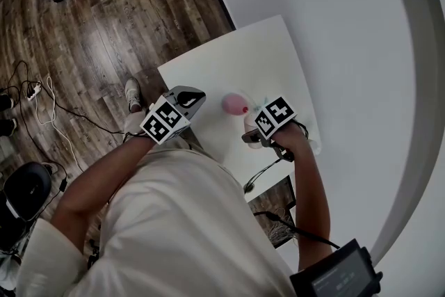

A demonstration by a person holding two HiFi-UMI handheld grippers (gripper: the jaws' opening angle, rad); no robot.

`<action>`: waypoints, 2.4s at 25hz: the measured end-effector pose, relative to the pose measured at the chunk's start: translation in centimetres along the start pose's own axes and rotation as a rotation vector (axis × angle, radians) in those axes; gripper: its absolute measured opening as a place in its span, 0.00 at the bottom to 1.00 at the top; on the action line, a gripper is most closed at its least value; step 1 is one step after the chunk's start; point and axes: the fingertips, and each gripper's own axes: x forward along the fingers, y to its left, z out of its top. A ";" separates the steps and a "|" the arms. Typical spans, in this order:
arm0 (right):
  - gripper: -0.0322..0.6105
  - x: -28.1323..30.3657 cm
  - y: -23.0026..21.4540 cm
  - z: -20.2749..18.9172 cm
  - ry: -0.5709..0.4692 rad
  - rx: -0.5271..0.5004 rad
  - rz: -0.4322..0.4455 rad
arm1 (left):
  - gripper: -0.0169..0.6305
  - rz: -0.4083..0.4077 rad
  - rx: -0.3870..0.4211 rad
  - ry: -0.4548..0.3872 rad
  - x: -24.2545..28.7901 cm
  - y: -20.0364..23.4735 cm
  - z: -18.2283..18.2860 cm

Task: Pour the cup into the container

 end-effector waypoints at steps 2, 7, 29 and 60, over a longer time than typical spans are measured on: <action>0.64 0.0 0.0 -0.1 0.003 0.000 0.001 | 0.04 0.000 0.000 -0.001 0.0 0.0 0.0; 0.64 0.0 0.0 -0.1 0.012 -0.002 0.004 | 0.04 -0.003 -0.002 0.003 0.0 0.0 0.0; 0.64 -0.2 -0.1 -0.5 0.036 -0.011 0.012 | 0.04 -0.001 -0.003 -0.003 0.2 0.0 -0.1; 0.64 -0.4 -0.2 -0.8 0.074 -0.040 -0.001 | 0.04 0.005 -0.005 -0.004 0.5 0.3 -1.4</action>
